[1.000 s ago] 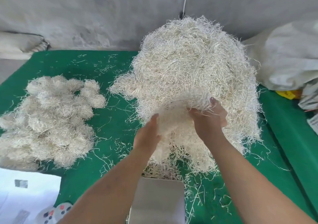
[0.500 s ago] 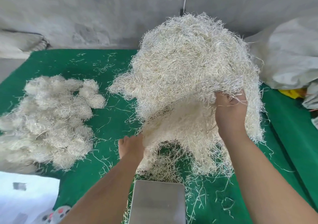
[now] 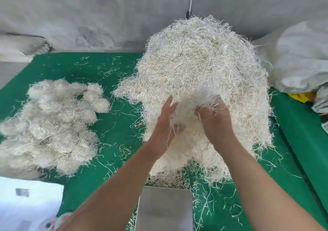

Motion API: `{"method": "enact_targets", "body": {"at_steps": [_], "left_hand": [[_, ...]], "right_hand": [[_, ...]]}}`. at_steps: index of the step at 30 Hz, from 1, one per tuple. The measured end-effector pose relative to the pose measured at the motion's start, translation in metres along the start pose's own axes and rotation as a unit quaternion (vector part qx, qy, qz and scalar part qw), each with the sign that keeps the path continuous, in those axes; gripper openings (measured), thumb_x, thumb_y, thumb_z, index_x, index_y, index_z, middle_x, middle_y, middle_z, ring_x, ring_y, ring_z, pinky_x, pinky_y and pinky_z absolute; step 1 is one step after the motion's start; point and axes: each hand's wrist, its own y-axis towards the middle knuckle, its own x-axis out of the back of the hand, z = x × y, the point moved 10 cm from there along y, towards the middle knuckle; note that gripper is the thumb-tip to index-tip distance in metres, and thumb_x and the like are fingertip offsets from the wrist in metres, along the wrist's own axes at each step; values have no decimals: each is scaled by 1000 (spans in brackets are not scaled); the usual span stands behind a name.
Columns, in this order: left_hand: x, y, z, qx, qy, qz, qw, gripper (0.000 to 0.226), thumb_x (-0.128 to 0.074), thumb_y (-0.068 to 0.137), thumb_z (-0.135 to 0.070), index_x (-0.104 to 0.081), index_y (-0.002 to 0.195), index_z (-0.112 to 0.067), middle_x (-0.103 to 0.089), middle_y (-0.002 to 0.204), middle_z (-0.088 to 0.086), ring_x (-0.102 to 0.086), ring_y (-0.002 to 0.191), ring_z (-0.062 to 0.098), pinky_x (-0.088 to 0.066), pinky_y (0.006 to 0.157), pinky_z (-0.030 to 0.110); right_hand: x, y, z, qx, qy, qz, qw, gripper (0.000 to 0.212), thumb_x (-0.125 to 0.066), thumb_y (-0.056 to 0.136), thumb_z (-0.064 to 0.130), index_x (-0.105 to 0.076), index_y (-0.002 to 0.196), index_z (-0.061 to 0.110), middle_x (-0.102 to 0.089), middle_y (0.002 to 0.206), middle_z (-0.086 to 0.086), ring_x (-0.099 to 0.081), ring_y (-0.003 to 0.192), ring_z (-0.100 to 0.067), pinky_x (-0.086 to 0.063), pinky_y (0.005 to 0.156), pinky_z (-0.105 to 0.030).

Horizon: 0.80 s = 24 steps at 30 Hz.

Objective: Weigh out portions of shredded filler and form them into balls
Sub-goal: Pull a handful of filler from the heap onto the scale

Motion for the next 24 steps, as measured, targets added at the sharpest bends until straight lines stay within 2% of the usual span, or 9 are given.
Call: {"method": "enact_targets", "body": {"at_steps": [4, 8, 10, 13, 15, 18, 20, 22, 24], "left_hand": [[-29, 21, -6, 106, 119, 51, 986, 76, -83, 80, -38, -42, 144, -40, -75, 109, -7, -73, 99, 5, -57, 79, 17], [11, 23, 4, 151, 244, -30, 957, 23, -73, 93, -16, -72, 106, -35, -78, 105, -8, -73, 90, 1, -56, 69, 15], [27, 20, 2, 129, 213, -90, 964, 29, -70, 95, -13, -75, 93, -42, -79, 93, -12, -75, 88, 9, -58, 72, 23], [33, 27, -4, 84, 110, -145, 980, 66, -61, 88, 7, -71, 78, -58, -75, 79, -25, -72, 74, 2, -53, 69, 26], [26, 33, -10, 84, 101, -144, 981, 44, -63, 88, 2, -66, 97, -41, -73, 79, -21, -69, 70, -8, -54, 75, 28], [-2, 45, -29, 25, 37, -63, 997, 39, -57, 85, 6, -56, 124, 6, -67, 108, 20, -71, 103, 25, -58, 99, 49], [-5, 49, -32, 18, 24, -49, 998, 58, -64, 80, 3, -51, 136, 0, -68, 115, 21, -70, 109, 30, -60, 92, 46], [7, 50, -36, 22, 104, -74, 992, 56, -76, 80, -2, -55, 129, -20, -73, 110, 10, -73, 102, 25, -62, 82, 37], [24, 51, -38, 28, 237, -74, 968, 35, -78, 87, -5, -63, 114, -21, -73, 102, 8, -74, 97, 23, -64, 81, 41]], "right_hand": [[-24, -12, -14, 7, -54, 58, 997, 42, -57, 99, -7, -55, 122, 28, -66, 122, 0, -65, 114, -26, -57, 96, -33], [-34, -20, -6, 66, -79, 129, 986, 56, -65, 94, -4, -48, 124, 39, -56, 131, 4, -62, 122, -19, -56, 98, -32], [-36, -27, -10, 82, -115, 148, 979, 66, -75, 92, 17, -34, 141, 36, -46, 142, 2, -51, 135, -16, -48, 111, -45], [-46, -39, -44, -31, -87, 166, 982, 126, -82, 74, 67, 13, 155, 47, -15, 170, 3, -11, 159, -21, -17, 127, -55], [-58, -48, -62, -67, -182, 163, 967, 145, -82, 57, 81, 24, 152, 52, -10, 170, 8, -6, 157, -20, -11, 127, -54], [-57, -39, -76, -82, -263, 68, 959, 126, -79, 66, 61, 10, 152, 40, -30, 149, 9, -24, 146, -21, -20, 119, -43], [-42, -20, -78, -91, -258, -19, 962, 92, -73, 87, 32, -14, 157, 27, -51, 136, 5, -47, 128, -22, -35, 112, -46], [-26, 1, -79, -98, -282, -57, 953, 32, -61, 96, 12, -56, 127, 18, -66, 106, -1, -67, 101, -29, -57, 90, -52], [-14, 16, -75, -87, -313, -53, 944, 16, -54, 96, 4, -64, 101, 14, -64, 94, -6, -68, 90, -35, -61, 76, -50]]}}
